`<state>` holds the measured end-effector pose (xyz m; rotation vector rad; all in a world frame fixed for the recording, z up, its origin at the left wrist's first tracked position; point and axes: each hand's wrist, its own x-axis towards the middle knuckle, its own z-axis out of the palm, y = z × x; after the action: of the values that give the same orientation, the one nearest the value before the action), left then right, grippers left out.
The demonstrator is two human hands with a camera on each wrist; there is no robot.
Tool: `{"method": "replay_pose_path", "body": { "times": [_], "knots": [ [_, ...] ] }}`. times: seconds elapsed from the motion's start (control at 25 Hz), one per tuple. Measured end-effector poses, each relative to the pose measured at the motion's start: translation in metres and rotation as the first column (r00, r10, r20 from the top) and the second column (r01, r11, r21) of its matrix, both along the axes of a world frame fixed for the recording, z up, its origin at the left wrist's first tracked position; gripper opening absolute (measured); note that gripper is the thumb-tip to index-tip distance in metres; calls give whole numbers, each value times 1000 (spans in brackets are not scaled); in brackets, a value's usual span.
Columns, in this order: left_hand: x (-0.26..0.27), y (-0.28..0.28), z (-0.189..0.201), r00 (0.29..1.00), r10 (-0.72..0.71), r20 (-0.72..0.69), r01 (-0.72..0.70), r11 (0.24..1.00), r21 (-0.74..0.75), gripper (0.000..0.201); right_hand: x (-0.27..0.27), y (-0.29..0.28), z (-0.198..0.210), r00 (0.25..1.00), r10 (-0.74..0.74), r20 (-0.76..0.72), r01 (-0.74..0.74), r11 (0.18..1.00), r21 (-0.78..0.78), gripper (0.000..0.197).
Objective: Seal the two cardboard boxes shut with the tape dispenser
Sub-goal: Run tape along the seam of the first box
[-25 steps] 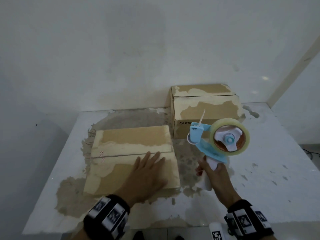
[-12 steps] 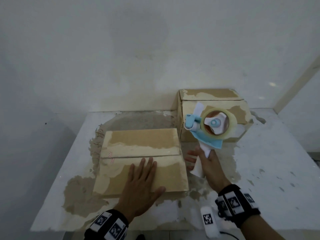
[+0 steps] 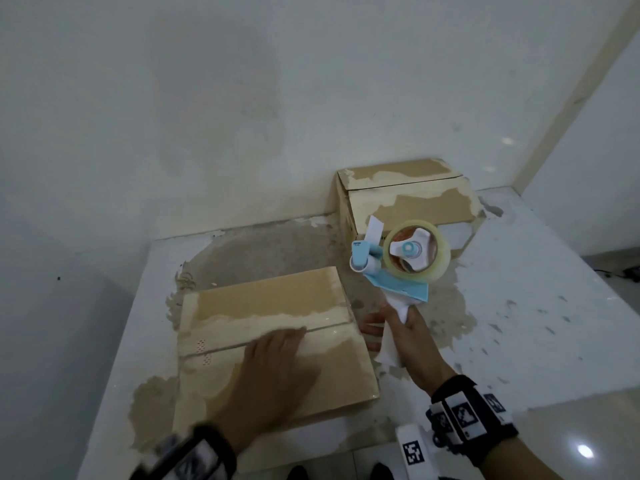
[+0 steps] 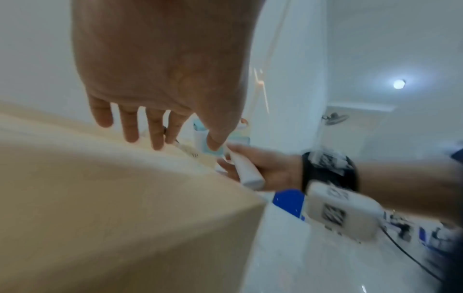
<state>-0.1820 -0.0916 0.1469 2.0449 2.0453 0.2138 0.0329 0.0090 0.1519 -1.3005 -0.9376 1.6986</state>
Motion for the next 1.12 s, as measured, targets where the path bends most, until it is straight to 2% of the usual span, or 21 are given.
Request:
{"method": "replay_pose_path", "body": {
  "times": [0.04, 0.08, 0.12, 0.16, 0.24, 0.32, 0.36, 0.44, 0.52, 0.64, 0.76, 0.88, 1.12],
  "knots": [
    [-6, 29, 12, 988, 17, 152, -10, 999, -43, 66, -2, 1, 0, 999, -23, 29, 22, 1000, 11, 15],
    [-9, 62, 24, 935, 82, 346, -49, 994, -101, 56, -4, 1, 2, 998, -40, 55, 39, 999, 25, 15],
    [-9, 96, 31, 839, 190, 510, -109, 977, -184, 48, -5, 1, 3, 995, -54, 85, 50, 997, 52, 18],
    [-7, 126, 36, 722, 329, 609, -159, 935, -317, 44, -6, 1, 5, 992, -54, 115, 44, 996, 83, 22],
    [1, 166, 43, 503, 573, 647, -153, 796, -586, 57, -9, 0, 10, 988, -41, 146, 25, 993, 113, 26],
    [5, 182, 48, 402, 677, 617, -70, 694, -716, 62, -10, 0, 12, 990, -33, 139, 19, 995, 97, 18],
    [6, 185, 50, 381, 688, 617, -33, 678, -735, 53, -10, 2, 11, 989, -33, 142, 19, 995, 97, 17],
    [5, 191, 50, 376, 679, 631, 7, 679, -734, 29, -11, 1, 10, 987, -26, 160, 8, 994, 111, 19],
    [6, 195, 48, 401, 659, 637, 23, 688, -726, 20, -11, 1, 9, 986, -20, 166, 0, 993, 119, 18],
    [12, 204, 46, 462, 623, 632, -12, 716, -698, 21, -10, 2, 7, 982, -28, 187, 6, 993, 116, 17],
    [14, 212, 45, 571, 564, 597, -85, 764, -640, 29, -13, 3, 6, 973, -18, 229, -9, 993, 120, 16],
    [17, 222, 38, 629, 537, 563, -101, 774, -625, 31, -14, 6, 4, 970, -19, 241, -4, 996, 94, 16],
    [11, 227, 32, 667, 520, 534, -158, 799, -580, 31, -10, -3, -9, 966, -50, 254, 37, 998, 58, 18]
  ]
}}
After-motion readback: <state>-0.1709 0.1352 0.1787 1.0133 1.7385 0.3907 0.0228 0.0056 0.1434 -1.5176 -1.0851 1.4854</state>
